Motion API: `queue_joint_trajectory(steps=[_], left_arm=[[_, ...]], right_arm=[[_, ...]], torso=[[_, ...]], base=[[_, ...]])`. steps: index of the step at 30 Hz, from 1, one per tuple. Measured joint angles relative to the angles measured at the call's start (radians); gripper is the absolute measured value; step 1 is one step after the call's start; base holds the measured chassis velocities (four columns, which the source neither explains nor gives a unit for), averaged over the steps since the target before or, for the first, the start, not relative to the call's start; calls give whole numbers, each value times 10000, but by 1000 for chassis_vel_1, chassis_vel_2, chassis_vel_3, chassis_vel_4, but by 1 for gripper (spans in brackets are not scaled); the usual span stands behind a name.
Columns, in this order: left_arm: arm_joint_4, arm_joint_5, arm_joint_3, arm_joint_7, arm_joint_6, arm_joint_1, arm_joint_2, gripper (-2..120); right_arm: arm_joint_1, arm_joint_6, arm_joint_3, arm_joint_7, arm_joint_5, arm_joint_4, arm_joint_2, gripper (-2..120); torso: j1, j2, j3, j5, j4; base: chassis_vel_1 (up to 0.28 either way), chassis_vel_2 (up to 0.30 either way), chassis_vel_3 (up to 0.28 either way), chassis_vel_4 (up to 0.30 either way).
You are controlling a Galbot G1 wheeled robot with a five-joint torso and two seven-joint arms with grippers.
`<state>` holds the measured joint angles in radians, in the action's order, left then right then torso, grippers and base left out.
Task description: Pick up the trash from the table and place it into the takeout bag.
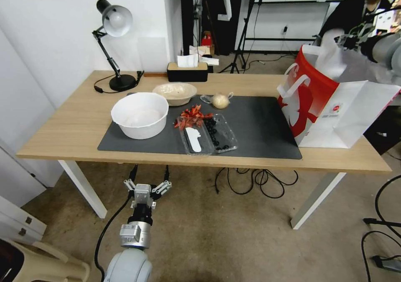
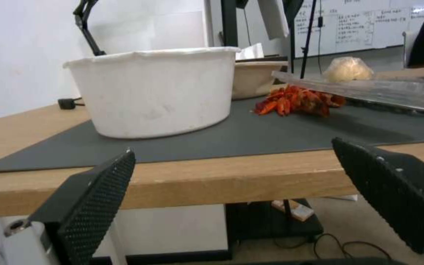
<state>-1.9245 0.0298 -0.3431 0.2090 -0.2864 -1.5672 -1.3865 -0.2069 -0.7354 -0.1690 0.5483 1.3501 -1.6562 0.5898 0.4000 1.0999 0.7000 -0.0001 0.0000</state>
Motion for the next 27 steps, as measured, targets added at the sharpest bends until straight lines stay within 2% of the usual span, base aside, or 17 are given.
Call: queue_joint_trajectory(steps=[2, 4, 5, 6, 9, 14, 17, 18, 21, 22, 26, 27], left_arm=[[-15, -3, 28, 0, 0, 2, -8, 100], [-18, -5, 33, 0, 0, 2, -8, 100], [-53, -7, 36, -3, 2, -16, -2, 100], [-53, -7, 36, -3, 2, -16, -2, 100], [-88, -11, 23, -8, 7, -49, 11, 100], [-99, -15, 20, -10, 11, -62, 8, 100], [-128, -15, 9, -10, 12, -81, 5, 100], [-128, -15, 9, -10, 12, -81, 5, 100], [-158, -15, -29, -5, 13, -106, 12, 100], [-158, -15, -29, -5, 13, -106, 12, 100], [-185, -3, -57, 13, 12, -127, 14, 100], [-185, -3, -57, 13, 12, -127, 14, 100]], right_arm=[[1, 0, -92, 1, 3, -72, -40, 62], [15, 0, -133, 4, 3, -99, -46, 65], [208, 0, -355, 39, 21, -339, -68, 79], [208, 0, -355, 39, 21, -339, -68, 79], [535, 4, -630, -106, 91, -1146, -245, 97], [323, 355, -780, -329, 158, -2118, -447, 100], [-842, 865, -1393, -258, 422, -3514, -573, 100], [-842, 865, -1393, -258, 422, -3514, -573, 100], [-2526, 1152, -2446, -328, 309, -4682, -535, 100], [-2526, 1152, -2446, -328, 309, -4682, -535, 100], [-5779, 2239, -3971, -1675, -1429, -5861, 14, 100], [-5779, 2239, -3971, -1675, -1429, -5861, 14, 100]], torso=[[0, 0, 0, 1, -1], [-1, 0, 0, 1, -2], [1, 0, 0, 2, 0], [1, 0, 0, 2, 0], [0, 1, -1, 0, -1], [0, 1, 0, -2, 1], [-1, 1, -1, -1, 2], [-1, 1, -1, -1, 2], [-1, 1, -1, 2, -1], [-1, 1, -1, 2, -1], [0, 1, 0, 3, 1], [0, 1, 0, 3, 1]], base=[[0, 0, 0, 0], [0, 0, 0, 0], [0, 0, 0, 0], [0, 0, 0, 0], [0, 0, 0, 0], [0, 0, 0, 0], [0, 0, 0, 0], [0, 0, 0, 0], [0, 0, 0, 0], [0, 0, 0, 0], [0, 0, 0, 0], [0, 0, 0, 0]])
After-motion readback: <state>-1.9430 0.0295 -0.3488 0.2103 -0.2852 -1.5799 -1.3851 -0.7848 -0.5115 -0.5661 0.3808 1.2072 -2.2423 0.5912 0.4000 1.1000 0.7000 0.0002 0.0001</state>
